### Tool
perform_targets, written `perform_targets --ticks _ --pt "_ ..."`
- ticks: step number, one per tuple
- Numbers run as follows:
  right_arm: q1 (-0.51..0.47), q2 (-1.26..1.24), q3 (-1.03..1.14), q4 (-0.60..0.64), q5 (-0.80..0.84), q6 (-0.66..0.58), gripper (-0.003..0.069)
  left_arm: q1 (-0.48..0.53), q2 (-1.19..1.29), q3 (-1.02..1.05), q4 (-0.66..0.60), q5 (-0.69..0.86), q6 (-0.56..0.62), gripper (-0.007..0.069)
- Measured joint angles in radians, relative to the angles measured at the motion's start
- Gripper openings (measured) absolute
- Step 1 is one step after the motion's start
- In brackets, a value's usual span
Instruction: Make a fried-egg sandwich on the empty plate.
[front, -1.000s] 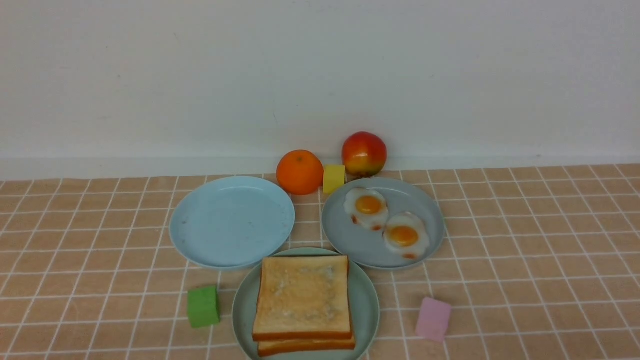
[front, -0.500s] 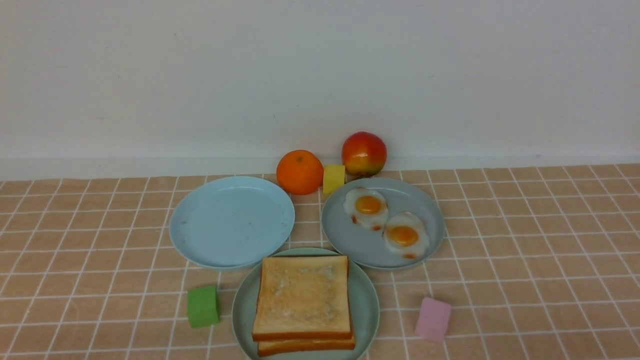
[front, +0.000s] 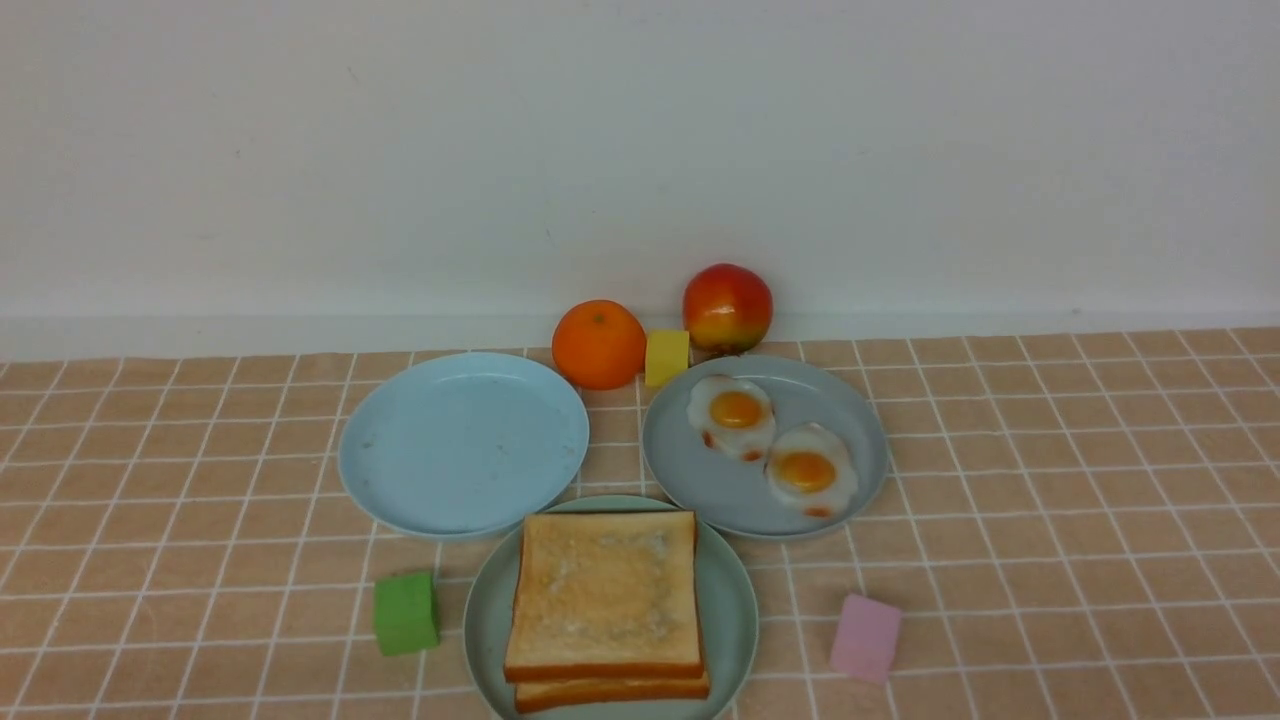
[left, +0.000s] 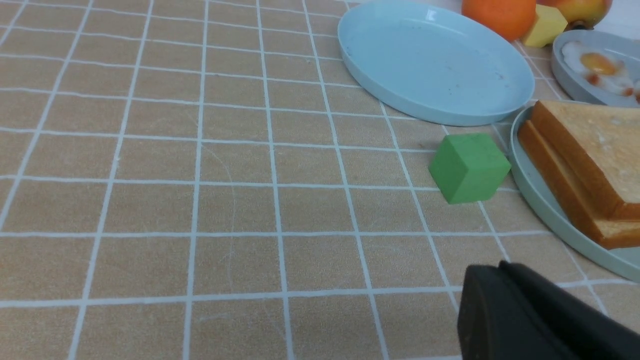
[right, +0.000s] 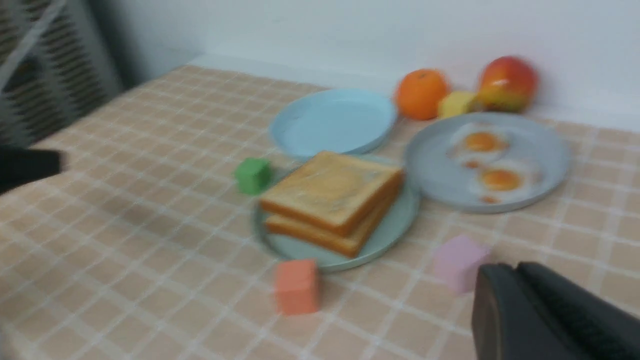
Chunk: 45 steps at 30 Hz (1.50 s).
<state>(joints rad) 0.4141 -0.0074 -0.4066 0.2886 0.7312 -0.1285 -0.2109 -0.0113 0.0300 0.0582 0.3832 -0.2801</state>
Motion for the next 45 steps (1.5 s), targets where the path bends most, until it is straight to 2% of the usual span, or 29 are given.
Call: perform_targets --ticks 2,3,5,6,10,14,20,45 --pt "-0.025 0.0 0.002 -0.026 -0.004 0.001 0.0057 0.0 0.0 0.0 0.0 0.0 0.0 0.002" --pt "-0.09 0.0 0.016 -0.069 -0.017 0.001 0.006 0.0 0.0 0.001 0.0 0.0 0.0 0.0022" --pt "-0.127 0.0 0.031 -0.083 -0.03 0.001 0.0061 0.0 0.0 0.001 0.0 0.0 0.0 0.0021" --pt "-0.187 0.0 0.059 -0.099 -0.056 0.001 0.0063 0.0 0.0 0.001 0.0 0.0 0.0 0.0022" --pt "-0.311 0.0 0.178 -0.107 -0.173 0.001 0.007 0.0 0.0 0.001 0.0 0.0 0.0 0.0027" --pt "-0.371 -0.001 0.339 -0.113 -0.269 0.001 0.0075 0.0 0.0 0.001 0.0 0.0 0.0 0.003" --pt "-0.379 -0.003 0.421 -0.117 -0.345 0.001 0.0083 0.0 0.0 0.001 0.001 -0.002 0.0 0.0037" --pt "-0.379 -0.003 0.424 -0.117 -0.359 0.001 0.0104 0.002 0.0 0.001 0.004 -0.004 0.0 0.0056"
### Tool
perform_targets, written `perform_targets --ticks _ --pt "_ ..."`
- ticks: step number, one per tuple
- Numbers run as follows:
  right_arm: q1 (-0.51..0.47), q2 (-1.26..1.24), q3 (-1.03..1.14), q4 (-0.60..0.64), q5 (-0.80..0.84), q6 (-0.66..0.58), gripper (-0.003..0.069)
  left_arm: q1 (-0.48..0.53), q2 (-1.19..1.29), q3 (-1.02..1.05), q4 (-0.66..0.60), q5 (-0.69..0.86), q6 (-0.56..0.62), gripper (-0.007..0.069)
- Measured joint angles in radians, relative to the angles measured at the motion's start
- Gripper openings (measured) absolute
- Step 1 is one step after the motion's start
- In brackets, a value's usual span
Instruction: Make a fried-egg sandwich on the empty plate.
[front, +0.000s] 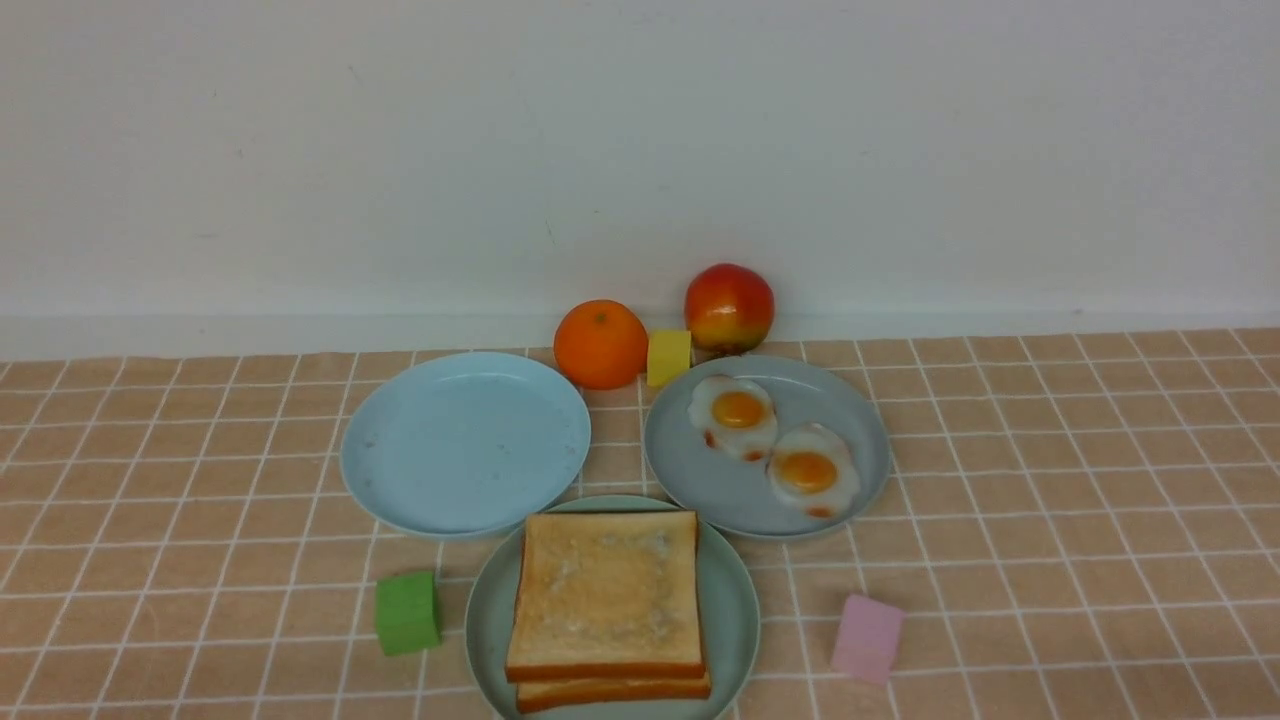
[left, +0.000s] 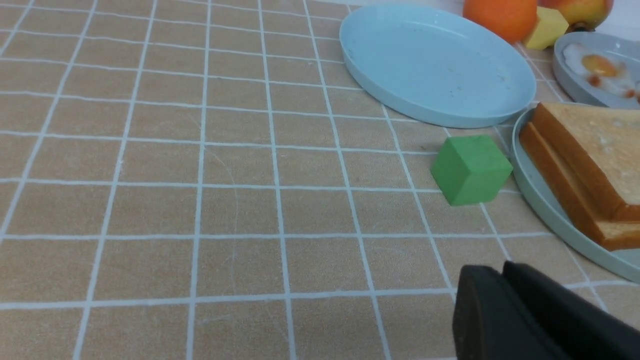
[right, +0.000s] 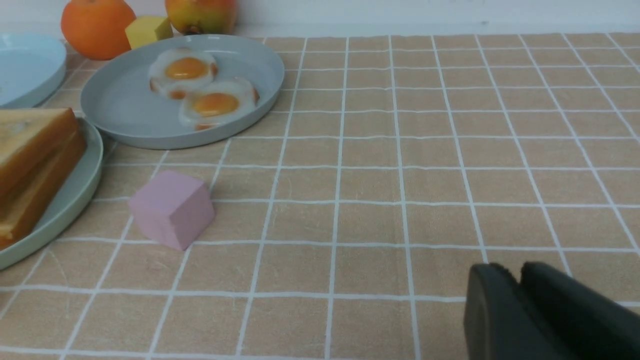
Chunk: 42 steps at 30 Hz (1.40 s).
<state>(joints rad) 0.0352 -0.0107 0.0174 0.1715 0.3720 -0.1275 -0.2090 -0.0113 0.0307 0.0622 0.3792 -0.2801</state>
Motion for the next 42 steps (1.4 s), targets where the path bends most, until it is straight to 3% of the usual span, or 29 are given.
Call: perform_targets --ticks 8,42 --pt "-0.001 0.0 0.0 0.0 0.0 0.0 0.0113 0.077 0.0 0.0 0.0 0.0 0.0 0.006" --pt "-0.001 0.0 0.0 0.0 0.0 0.0 0.0139 0.078 0.0 0.0 0.0 0.0 0.0 0.0092"
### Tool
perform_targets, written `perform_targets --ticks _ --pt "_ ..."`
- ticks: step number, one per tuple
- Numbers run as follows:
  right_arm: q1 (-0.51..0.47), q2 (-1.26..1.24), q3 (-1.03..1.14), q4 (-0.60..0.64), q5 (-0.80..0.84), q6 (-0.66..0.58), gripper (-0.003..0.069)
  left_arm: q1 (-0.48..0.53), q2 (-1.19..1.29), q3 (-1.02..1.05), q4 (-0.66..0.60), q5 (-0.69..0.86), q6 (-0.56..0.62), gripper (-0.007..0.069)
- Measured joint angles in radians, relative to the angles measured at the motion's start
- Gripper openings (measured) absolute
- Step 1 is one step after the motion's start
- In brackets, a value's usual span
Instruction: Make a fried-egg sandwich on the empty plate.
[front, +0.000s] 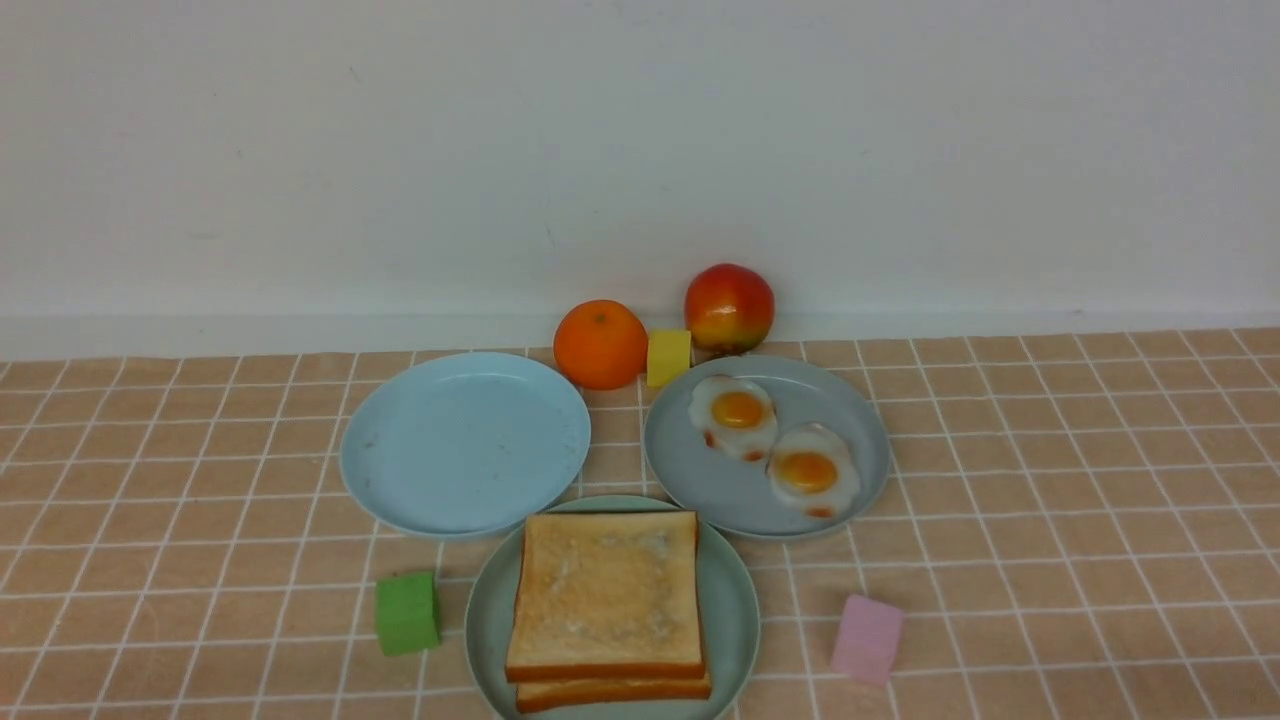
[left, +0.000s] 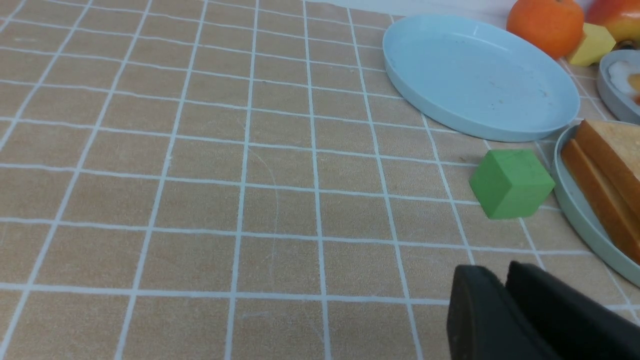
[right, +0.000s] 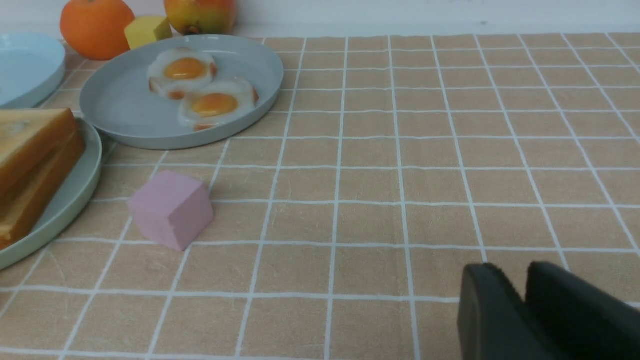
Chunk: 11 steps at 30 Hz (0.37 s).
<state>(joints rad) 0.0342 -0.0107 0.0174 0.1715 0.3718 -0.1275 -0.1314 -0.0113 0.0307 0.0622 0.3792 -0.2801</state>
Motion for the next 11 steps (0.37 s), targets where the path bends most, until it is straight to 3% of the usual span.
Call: perform_targets --ticks 11 --pt "0.0 0.0 0.0 0.0 -0.001 0.0 0.0153 0.0 0.0 0.0 0.0 0.0 0.0 0.0102"
